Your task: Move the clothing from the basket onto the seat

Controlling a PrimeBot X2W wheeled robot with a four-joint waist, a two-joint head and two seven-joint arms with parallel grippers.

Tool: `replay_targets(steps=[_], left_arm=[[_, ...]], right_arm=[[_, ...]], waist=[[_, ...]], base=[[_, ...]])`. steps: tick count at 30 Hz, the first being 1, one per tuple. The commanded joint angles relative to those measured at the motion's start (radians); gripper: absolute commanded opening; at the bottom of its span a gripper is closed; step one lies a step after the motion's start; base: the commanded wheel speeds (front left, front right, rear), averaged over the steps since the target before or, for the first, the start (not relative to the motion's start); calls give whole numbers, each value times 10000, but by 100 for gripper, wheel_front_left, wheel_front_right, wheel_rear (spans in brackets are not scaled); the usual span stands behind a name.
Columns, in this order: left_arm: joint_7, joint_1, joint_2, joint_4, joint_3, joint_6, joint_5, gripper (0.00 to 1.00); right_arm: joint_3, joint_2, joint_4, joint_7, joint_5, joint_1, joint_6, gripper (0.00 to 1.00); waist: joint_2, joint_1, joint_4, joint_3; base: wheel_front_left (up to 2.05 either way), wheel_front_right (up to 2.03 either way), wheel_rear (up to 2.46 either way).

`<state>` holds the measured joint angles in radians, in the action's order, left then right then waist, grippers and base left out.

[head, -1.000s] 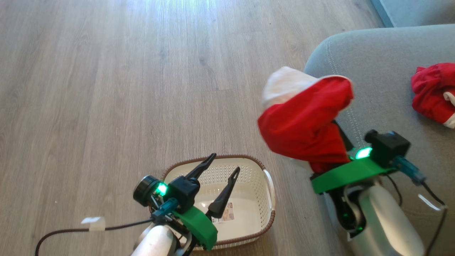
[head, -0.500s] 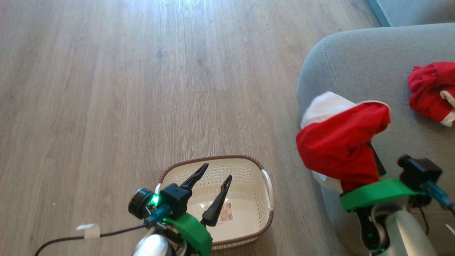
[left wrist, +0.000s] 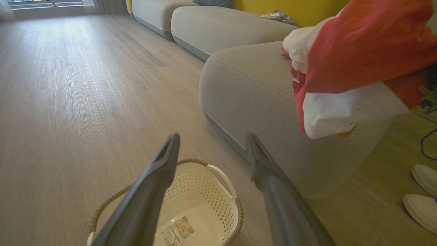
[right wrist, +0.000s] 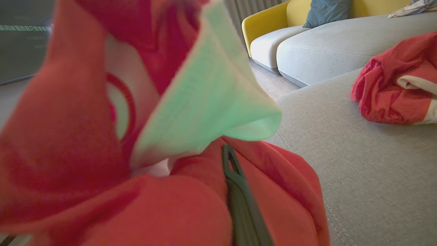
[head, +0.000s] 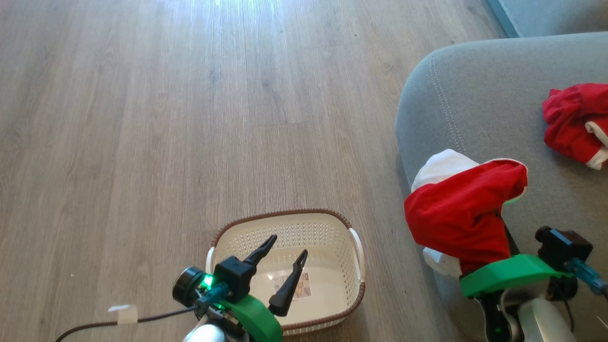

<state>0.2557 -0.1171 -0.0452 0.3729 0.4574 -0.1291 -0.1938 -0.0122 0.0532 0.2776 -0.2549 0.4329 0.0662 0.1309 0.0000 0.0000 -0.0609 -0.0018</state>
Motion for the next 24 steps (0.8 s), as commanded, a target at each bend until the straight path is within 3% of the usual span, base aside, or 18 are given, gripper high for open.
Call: replay_targets(steps=[1, 16, 24], left_arm=[[61, -246, -51, -254, -265, -13, -57, 100], [61, -298, -51, -363, -442, -14, 49, 100], [61, -362, -51, -613, -435, -13, 164, 100]], right_arm=[[-232, -30, -298, -69, 89, 220, -2, 0], [-226, -30, -328, -69, 14, 332, -2, 0], [-77, -30, -570, -69, -115, 403, -2, 0]], waist=[[0, 0, 9, -4], [0, 0, -145, 5], [0, 0, -767, 134]], base=[[0, 0, 0], [0, 0, 0], [0, 0, 0]])
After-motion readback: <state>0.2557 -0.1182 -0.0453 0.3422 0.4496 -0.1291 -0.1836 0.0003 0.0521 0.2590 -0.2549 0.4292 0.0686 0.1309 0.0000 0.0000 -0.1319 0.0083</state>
